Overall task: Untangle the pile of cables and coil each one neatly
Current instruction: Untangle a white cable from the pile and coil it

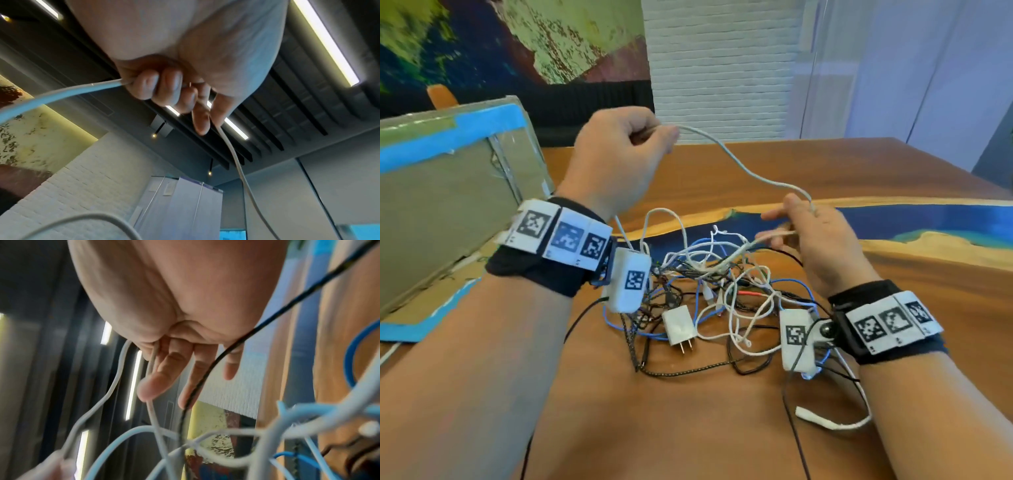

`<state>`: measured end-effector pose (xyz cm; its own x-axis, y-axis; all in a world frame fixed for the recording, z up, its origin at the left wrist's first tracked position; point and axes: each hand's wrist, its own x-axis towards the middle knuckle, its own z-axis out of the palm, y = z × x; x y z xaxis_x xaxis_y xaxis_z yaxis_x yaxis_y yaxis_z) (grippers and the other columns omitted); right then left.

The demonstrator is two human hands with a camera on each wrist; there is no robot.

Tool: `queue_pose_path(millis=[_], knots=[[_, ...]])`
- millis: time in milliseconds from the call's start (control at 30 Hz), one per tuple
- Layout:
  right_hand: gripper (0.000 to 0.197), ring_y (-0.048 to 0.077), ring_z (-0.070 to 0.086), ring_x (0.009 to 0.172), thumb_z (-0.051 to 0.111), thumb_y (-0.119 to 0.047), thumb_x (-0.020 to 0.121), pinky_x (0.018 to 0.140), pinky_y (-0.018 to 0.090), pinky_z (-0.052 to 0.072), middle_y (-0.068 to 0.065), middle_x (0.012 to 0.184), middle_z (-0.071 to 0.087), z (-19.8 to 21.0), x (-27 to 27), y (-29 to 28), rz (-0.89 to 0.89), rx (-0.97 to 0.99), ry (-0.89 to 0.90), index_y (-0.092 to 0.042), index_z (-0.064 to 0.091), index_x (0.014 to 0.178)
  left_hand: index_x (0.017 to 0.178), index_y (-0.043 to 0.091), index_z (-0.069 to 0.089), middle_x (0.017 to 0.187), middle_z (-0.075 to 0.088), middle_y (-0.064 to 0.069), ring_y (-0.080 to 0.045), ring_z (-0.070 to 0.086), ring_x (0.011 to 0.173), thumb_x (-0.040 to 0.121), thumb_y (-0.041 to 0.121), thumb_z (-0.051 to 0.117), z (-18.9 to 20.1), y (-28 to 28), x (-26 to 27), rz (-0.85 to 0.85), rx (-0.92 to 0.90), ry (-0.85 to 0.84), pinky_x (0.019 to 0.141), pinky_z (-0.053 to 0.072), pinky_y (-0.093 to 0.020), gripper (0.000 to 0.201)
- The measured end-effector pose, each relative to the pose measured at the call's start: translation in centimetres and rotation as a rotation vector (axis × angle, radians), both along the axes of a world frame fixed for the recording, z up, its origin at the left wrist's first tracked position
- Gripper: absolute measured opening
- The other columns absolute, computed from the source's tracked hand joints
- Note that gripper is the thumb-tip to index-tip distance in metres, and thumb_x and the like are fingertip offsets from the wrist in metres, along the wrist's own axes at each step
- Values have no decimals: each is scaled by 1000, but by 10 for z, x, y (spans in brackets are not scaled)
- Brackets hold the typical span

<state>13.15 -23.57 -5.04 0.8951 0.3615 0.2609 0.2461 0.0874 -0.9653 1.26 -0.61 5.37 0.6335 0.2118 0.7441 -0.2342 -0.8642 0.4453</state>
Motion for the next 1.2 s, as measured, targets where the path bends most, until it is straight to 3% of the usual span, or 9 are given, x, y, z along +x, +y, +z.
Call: queue_pose_path(millis=[133,233,367,467,567,700,833,1067,1200], knots=[[42,25,74,100,34,-35,110,90,34,52,11,93,79,9,-2,-9,77,414,189,-13,69,102,67,18,68,48,47,7,-9,39,45,94,50,64,-11,12,-10,60,131,396,49,32,-28,42],[36,12,66,120,35,-36,110,106,46,43,0,118,76,7,0,-20,47,385,123,-20,65,120,62,17,62,49,46,-1,-14,39,42,94,51,64,-53,30,-17,94,17,616,45,31,-26,47],[28,3,60,125,51,-27,106,109,47,46,-14,128,70,1,1,-17,-25,200,-48,-33,61,132,54,22,61,48,44,1,-20,40,46,91,36,69,-61,36,-20,90,-559,176,56,37,-32,41],[31,13,63,122,58,-27,100,103,48,48,-5,129,70,-2,-7,-7,159,182,-25,-29,62,131,67,20,61,47,37,12,-11,38,42,89,29,64,-23,21,-16,-14,-599,23,54,39,-29,25],[49,25,65,121,67,-37,82,98,49,52,2,133,68,-9,-17,-1,349,233,74,-23,63,128,81,11,63,50,38,13,-9,37,44,86,27,66,-6,-8,-11,-176,-441,133,50,39,-27,17],[29,26,68,115,58,-21,100,91,42,52,1,129,71,-15,-29,9,415,172,2,-25,67,127,101,23,70,56,54,9,-11,48,50,85,29,79,-42,-45,2,-186,-135,476,51,41,-27,20],[37,26,67,113,54,-13,94,92,47,55,13,121,73,-15,-40,11,479,252,38,-14,65,129,89,39,74,77,74,8,-23,69,77,87,29,69,-81,-54,13,-179,-73,658,71,59,-39,11],[59,23,69,106,60,-11,101,100,64,50,12,111,74,-18,-35,10,429,81,110,-27,34,152,77,15,74,58,52,1,-16,41,51,104,36,52,-62,-38,19,-37,-249,424,54,34,-30,41],[53,16,65,122,59,-13,102,106,47,47,0,130,70,-26,-34,17,504,-16,179,-34,40,147,77,9,65,53,43,5,-9,30,41,109,27,43,-27,-45,24,-242,-595,141,41,26,-21,43]])
